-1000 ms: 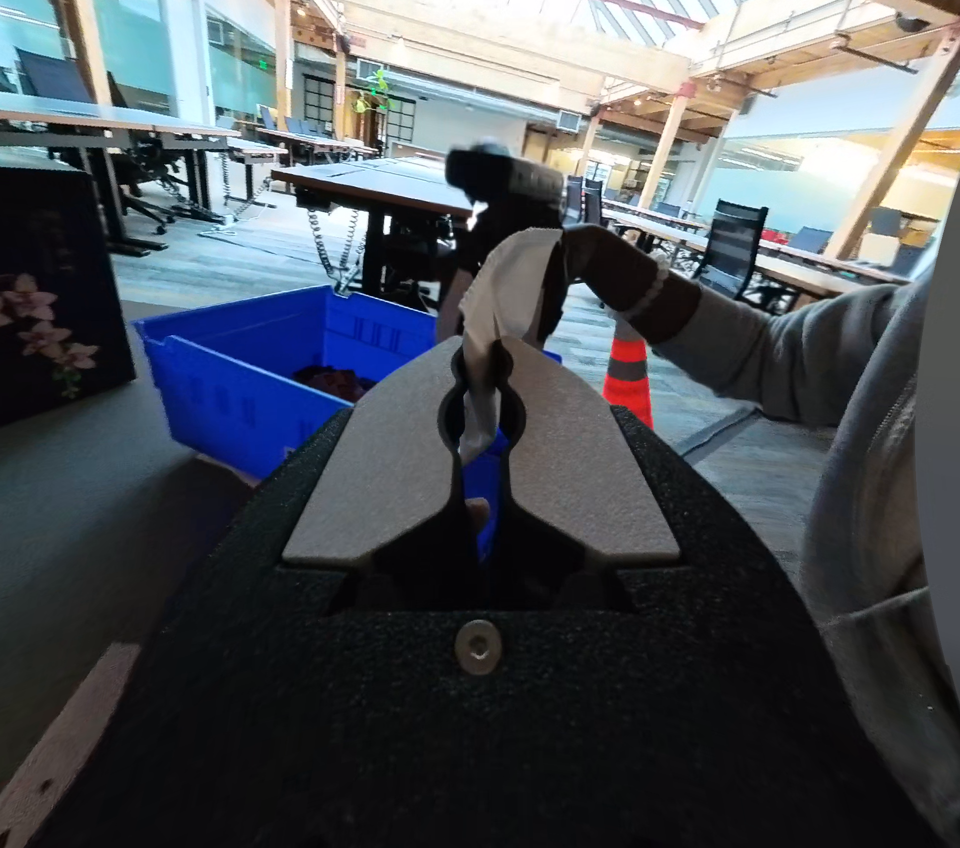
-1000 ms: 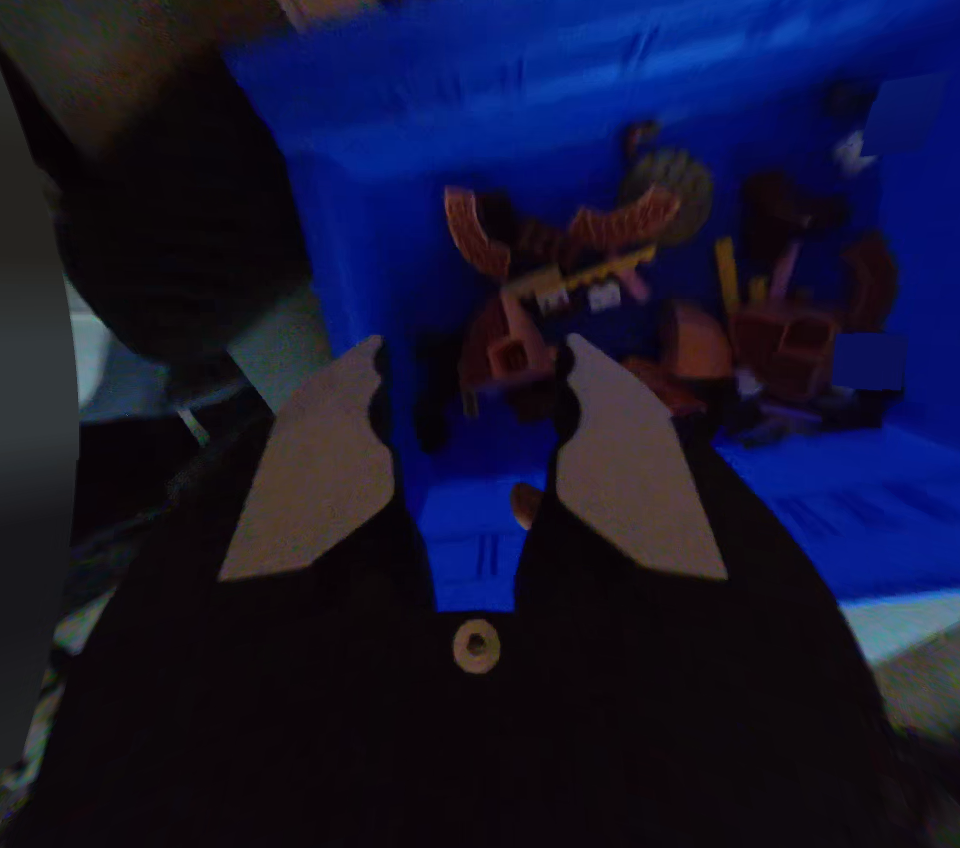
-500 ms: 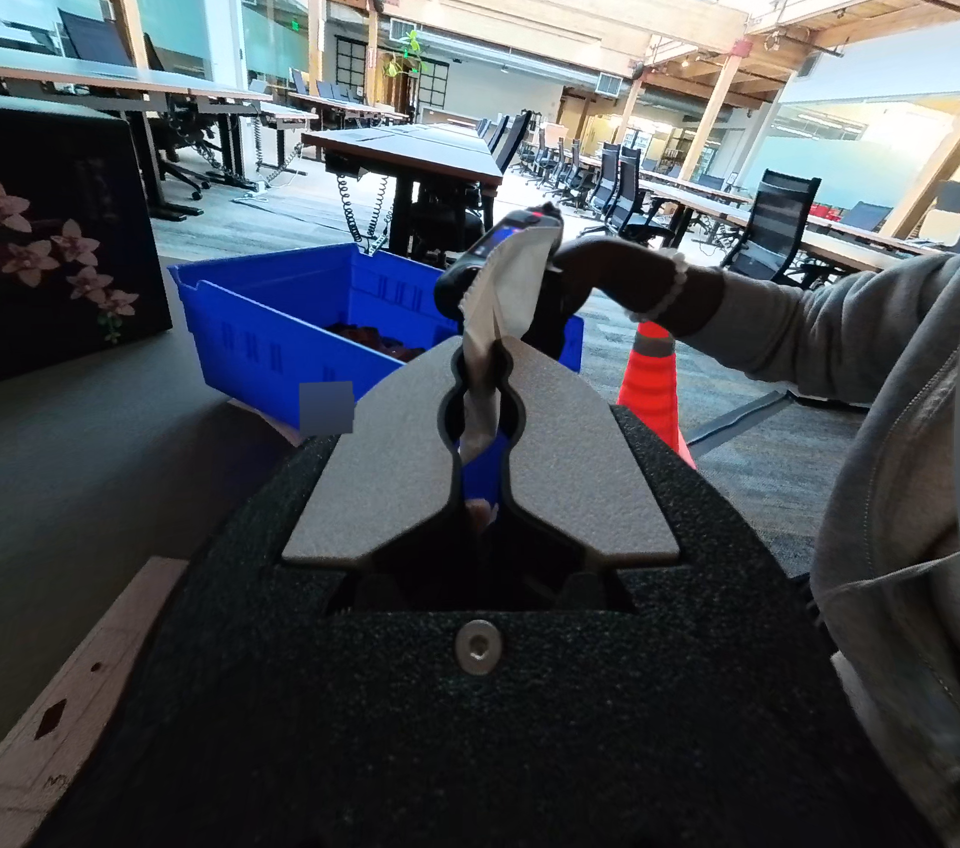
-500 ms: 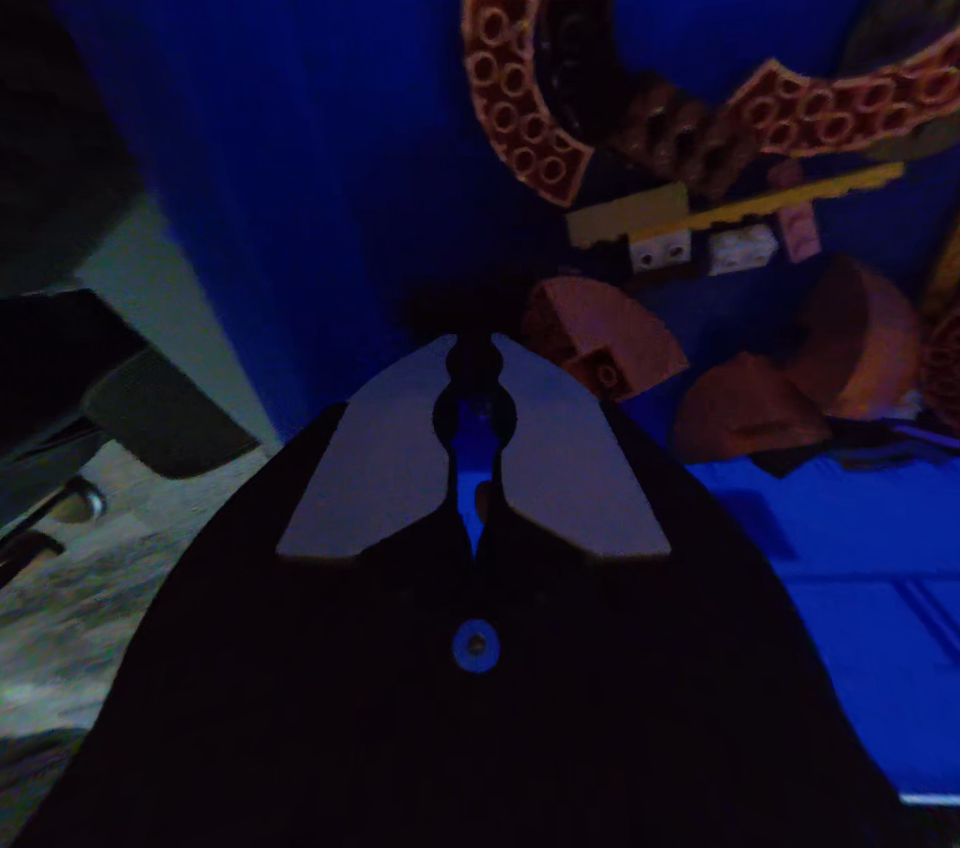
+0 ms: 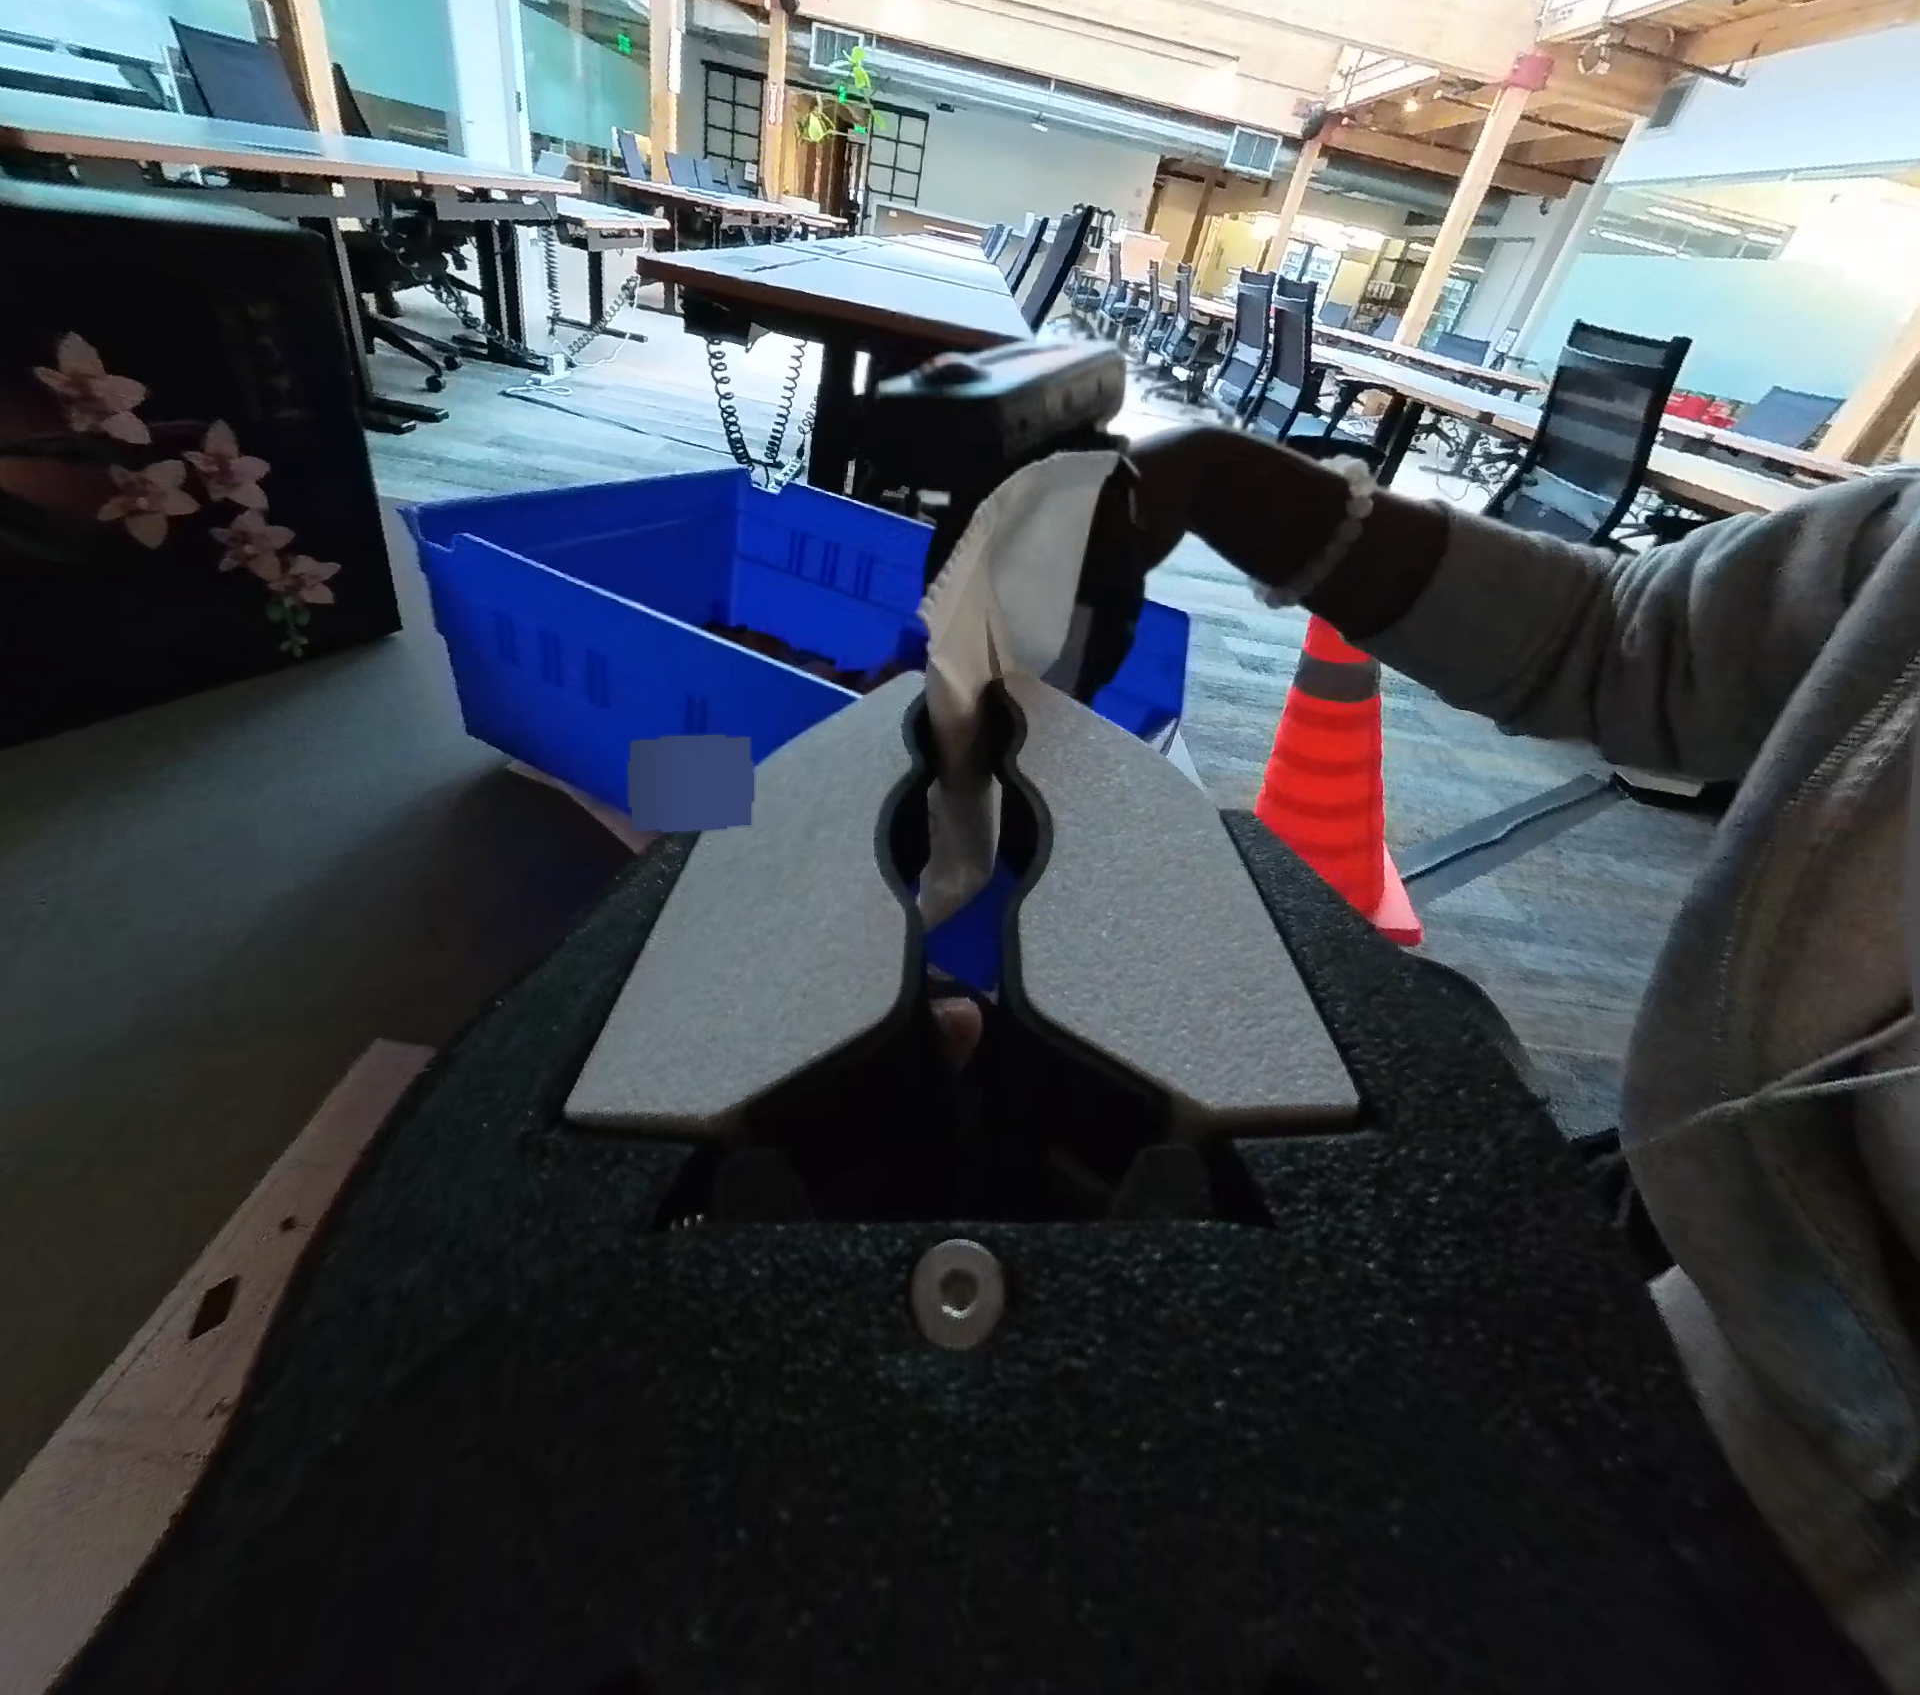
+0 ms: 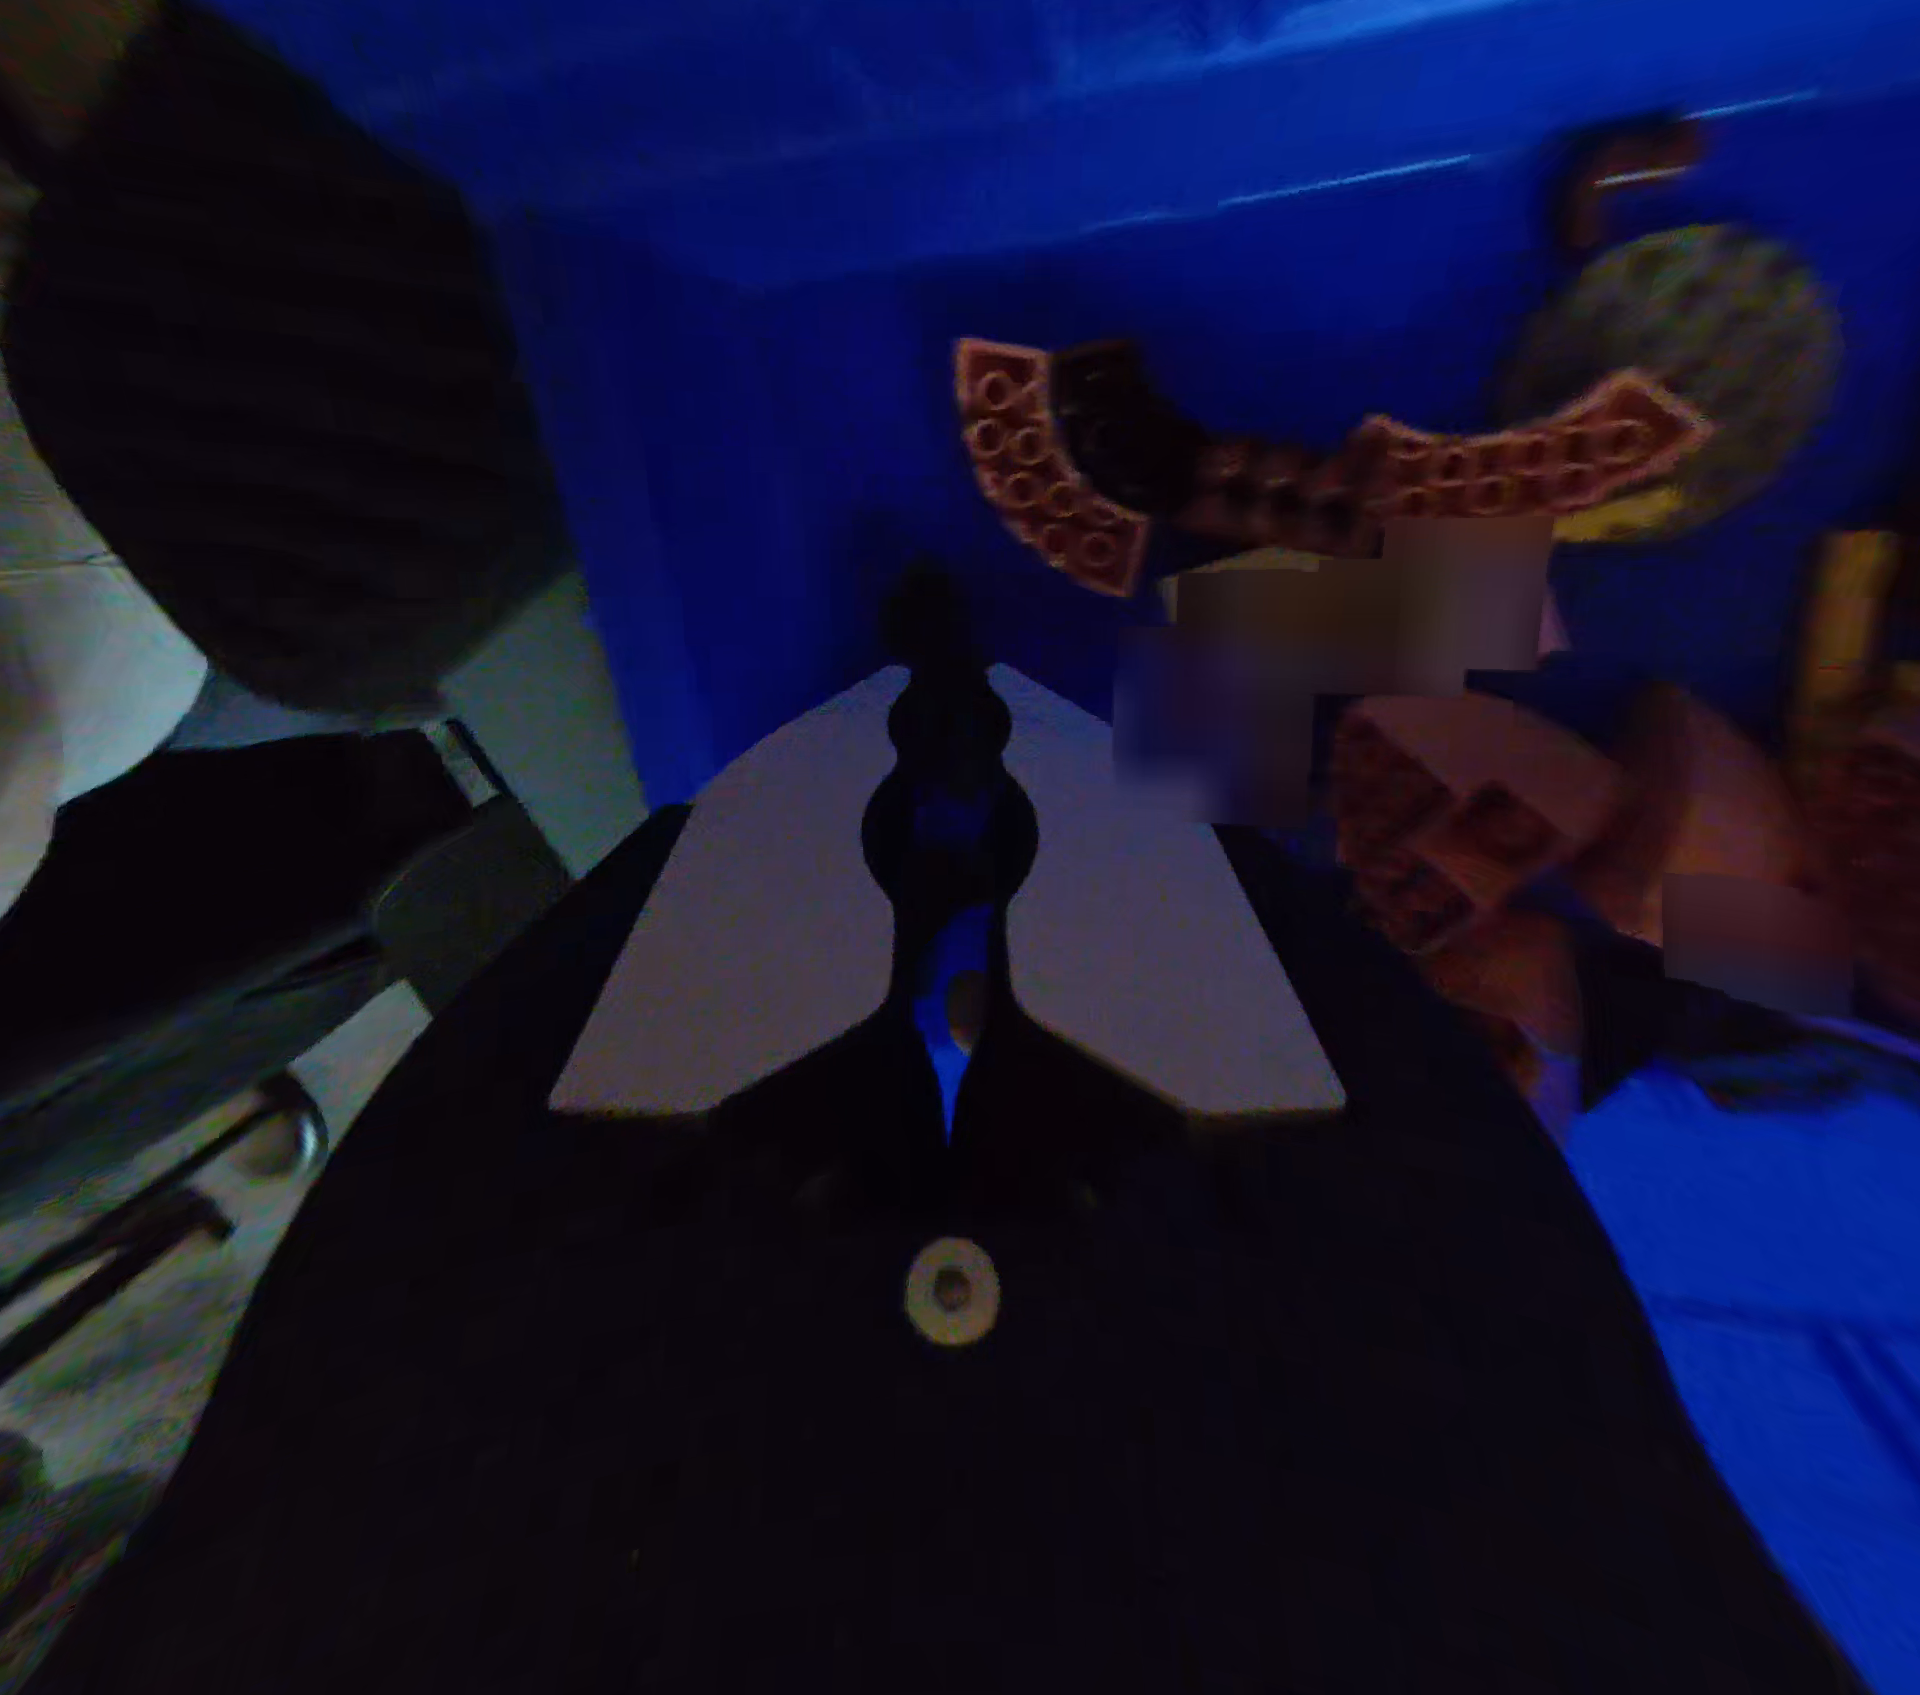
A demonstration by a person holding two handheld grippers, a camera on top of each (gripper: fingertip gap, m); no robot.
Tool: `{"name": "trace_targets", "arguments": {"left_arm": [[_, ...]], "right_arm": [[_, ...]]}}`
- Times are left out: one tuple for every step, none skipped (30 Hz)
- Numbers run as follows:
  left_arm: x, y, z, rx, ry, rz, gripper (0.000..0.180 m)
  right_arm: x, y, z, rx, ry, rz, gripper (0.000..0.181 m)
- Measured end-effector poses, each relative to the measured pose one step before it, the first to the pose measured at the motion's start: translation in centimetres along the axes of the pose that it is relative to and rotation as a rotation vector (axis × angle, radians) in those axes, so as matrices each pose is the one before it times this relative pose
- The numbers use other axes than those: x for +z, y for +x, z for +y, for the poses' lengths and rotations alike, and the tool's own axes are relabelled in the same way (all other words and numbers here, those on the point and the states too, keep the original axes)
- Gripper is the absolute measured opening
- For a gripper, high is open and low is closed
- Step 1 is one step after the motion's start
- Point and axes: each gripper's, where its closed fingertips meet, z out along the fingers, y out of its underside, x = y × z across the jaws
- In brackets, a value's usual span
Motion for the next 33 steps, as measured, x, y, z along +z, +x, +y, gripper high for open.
{"name": "trace_targets", "arguments": {"left_arm": [[-0.262, -0.029, -0.201, 0.0038, 0.0052, -0.0030, 0.007], [-0.246, 0.002, -0.191, 0.0063, 0.0035, -0.0033, 0.007], [-0.200, -0.050, -0.276, 0.0072, 0.0022, -0.0060, 0.007], [-0.279, -0.054, -0.266, 0.0071, 0.0020, -0.0067, 0.006], [-0.306, -0.015, -0.310, 0.0061, 0.0052, -0.0043, 0.006], [-0.283, 0.002, -0.361, 0.0042, 0.0080, -0.0022, 0.006], [-0.281, 0.057, -0.301, 0.0046, 0.0062, -0.0025, 0.007], [-0.257, 0.057, -0.305, 0.0064, 0.0036, -0.0030, 0.007], [-0.289, 0.096, -0.258, 0.0061, 0.0024, -0.0021, 0.006], [-0.229, 0.057, -0.193, 0.0038, 0.0024, -0.0024, 0.007], [-0.295, 0.054, -0.173, 0.0034, 0.0028, -0.0017, 0.006], [-0.237, 0.049, -0.116, 0.0044, 0.0024, -0.0006, 0.006], [-0.213, 0.042, -0.069, 0.0043, 0.0013, -0.0026, 0.007], [-0.188, 0.010, -0.042, 0.0034, 0.0012, -0.0020, 0.006], [-0.096, -0.005, -0.021, 0.0019, 0.0004, 0.0003, 0.006], [-0.095, -0.041, -0.021, 0.0013, 0.0001, -0.0012, 0.006], [-0.197, -0.092, -0.019, 0.0001, 0.0016, -0.0042, 0.006], [-0.153, -0.141, 0.007, -0.0016, 0.0015, -0.0036, 0.006], [-0.193, -0.098, 0.007, -0.0013, 0.0014, -0.0017, 0.006], [-0.143, -0.092, 0.005, 0.0010, 0.0028, -0.0021, 0.006], [-0.135, -0.058, -0.017, 0.0021, 0.0018, -0.0017, 0.006], [-0.073, -0.069, 0.005, 0.0024, -0.0009, -0.0032, 0.006], [-0.092, -0.106, -0.012, 0.0022, -0.0022, -0.0038, 0.007], [-0.089, -0.101, -0.025, 0.0008, -0.0006, -0.0036, 0.007], [-0.127, -0.087, -0.022, -0.0016, 0.0013, -0.0036, 0.007], [-0.042, -0.100, 0.007, -0.0028, 0.0031, -0.0034, 0.006], [-0.096, -0.170, 0.007, -0.0038, 0.0016, -0.0050, 0.006], [-0.046, -0.147, 0.001, -0.0028, 0.0004, -0.0062, 0.006], [0.049, -0.197, 0.170, 0.0003, 0.0013, -0.0038, 0.007], [-0.014, -0.032, -0.021, 0.0011, 0.0044, -0.0019, 0.006], [-0.014, 0.024, -0.033, 0.0000, 0.0040, 0.0005, 0.006], [-0.014, 0.003, -0.056, -0.0021, 0.0031, 0.0002, 0.006], [-0.035, 0.000, -0.086, -0.0036, 0.0026, 0.0019, 0.006]], "right_arm": [[0.440, -0.533, 0.316, -0.0147, -0.0227, -0.0151, 0.008], [0.433, -0.622, 0.304, -0.0084, -0.0233, -0.0286, 0.007], [0.414, -0.422, 0.267, -0.0019, -0.0229, -0.0221, 0.008], [0.386, 0.099, 0.293, 0.0023, -0.0264, 0.0078, 0.008], [0.368, 0.443, 0.342, 0.0032, -0.0308, 0.0261, 0.008], [0.368, 0.460, 0.245, 0.0047, -0.0237, 0.0256, 0.007], [0.270, 0.535, 0.107, 0.0049, -0.0134, 0.0290, 0.007], [0.022, 0.278, -0.165, 0.0034, 0.0093, 0.0106, 0.007], [-0.188, 0.410, -0.327, 0.0028, 0.0239, 0.0201, 0.007], [-0.189, 0.748, -0.269, 0.0062, 0.0214, 0.0377, 0.007], [-0.103, 0.771, -0.056, 0.0121, 0.0081, 0.0329, 0.007], [-0.045, 0.731, 0.059, 0.0113, 0.0002, 0.0301, 0.007], [0.018, 0.894, -0.040, 0.0094, 0.0061, 0.0398, 0.007], [0.054, 0.709, -0.084, 0.0073, 0.0100, 0.0305, 0.007], [0.068, 0.566, -0.168, 0.0092, 0.0154, 0.0181, 0.007], [0.067, 0.621, -0.226, 0.0135, 0.0184, 0.0237, 0.007], [0.069, 0.726, -0.111, 0.0127, 0.0106, 0.0300, 0.007], [0.060, 0.621, -0.089, 0.0105, 0.0073, 0.0240, 0.007], [0.042, 0.643, -0.141, 0.0116, 0.0090, 0.0285, 0.007], [-0.038, 0.556, -0.161, 0.0127, 0.0088, 0.0284, 0.007], [-0.118, 0.371, -0.136, 0.0090, 0.0078, 0.0193, 0.007], [-0.241, 0.072, -0.131, 0.0013, 0.0063, 0.0036, 0.007], [-0.317, -0.200, -0.137, -0.0039, 0.0074, -0.0083, 0.007], [-0.416, -0.442, -0.148, -0.0036, 0.0046, -0.0186, 0.008], [-0.506, -0.596, -0.226, -0.0033, 0.0056, -0.0227, 0.008], [-0.475, -0.841, -0.311, -0.0080, 0.0086, -0.0402, 0.008], [-0.403, -1.552, -0.378, -0.0146, 0.0124, -0.0759, 0.008], [-0.225, -1.846, -0.545, -0.0182, 0.0220, -0.0904, 0.008], [0.050, -1.611, -0.551, -0.0192, 0.0196, -0.0732, 0.008], [0.300, -1.173, -0.336, -0.0192, 0.0039, -0.0480, 0.008], [0.434, -0.687, -0.084, -0.0142, -0.0119, -0.0246, 0.008], [0.484, -0.258, 0.025, -0.0083, -0.0184, -0.0058, 0.008], [0.502, -0.105, -0.054, -0.0049, -0.0128, 0.0000, 0.008]]}}
